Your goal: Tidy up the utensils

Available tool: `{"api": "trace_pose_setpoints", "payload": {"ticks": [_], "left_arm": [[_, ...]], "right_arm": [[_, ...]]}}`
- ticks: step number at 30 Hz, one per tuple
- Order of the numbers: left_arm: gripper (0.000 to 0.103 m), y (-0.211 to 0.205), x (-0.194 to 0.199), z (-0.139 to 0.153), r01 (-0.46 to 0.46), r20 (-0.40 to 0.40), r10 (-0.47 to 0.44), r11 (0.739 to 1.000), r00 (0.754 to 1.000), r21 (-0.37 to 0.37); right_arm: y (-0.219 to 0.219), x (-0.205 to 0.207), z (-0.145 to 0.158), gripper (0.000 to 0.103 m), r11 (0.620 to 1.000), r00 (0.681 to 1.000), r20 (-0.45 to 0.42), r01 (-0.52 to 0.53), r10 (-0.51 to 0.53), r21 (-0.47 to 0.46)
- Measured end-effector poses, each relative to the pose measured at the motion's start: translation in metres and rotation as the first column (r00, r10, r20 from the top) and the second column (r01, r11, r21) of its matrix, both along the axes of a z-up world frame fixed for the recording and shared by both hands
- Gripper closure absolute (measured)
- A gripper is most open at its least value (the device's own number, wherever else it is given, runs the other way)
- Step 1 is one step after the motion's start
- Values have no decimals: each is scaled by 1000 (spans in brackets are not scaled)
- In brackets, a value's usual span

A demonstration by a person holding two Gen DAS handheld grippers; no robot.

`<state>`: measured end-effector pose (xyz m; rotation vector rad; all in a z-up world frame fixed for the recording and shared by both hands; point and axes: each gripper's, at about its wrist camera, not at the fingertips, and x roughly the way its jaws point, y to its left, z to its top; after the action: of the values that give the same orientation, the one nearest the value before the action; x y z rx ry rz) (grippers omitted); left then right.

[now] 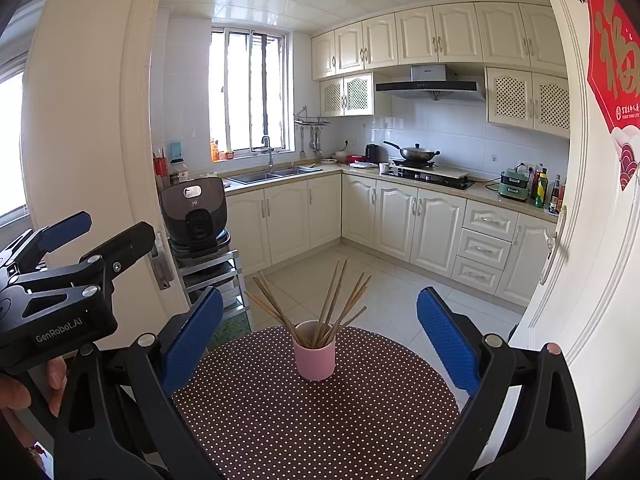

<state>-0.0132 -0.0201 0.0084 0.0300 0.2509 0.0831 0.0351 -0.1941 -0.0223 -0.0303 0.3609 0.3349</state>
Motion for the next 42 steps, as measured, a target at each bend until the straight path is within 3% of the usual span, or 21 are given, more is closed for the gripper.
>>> {"api": "trace_pose_setpoints", "payload": {"ticks": [21, 42], "left_arm": [[6, -5, 9, -1, 22, -14, -22, 1000, 1000, 13], [6, -6, 52, -12, 38, -56, -38, 999, 998, -3]], "right_arm": [[-2, 5, 1, 8, 1000, 1000, -3, 21, -21, -3], [-1, 37, -6, 8, 998, 997, -48, 60, -60, -5]]}}
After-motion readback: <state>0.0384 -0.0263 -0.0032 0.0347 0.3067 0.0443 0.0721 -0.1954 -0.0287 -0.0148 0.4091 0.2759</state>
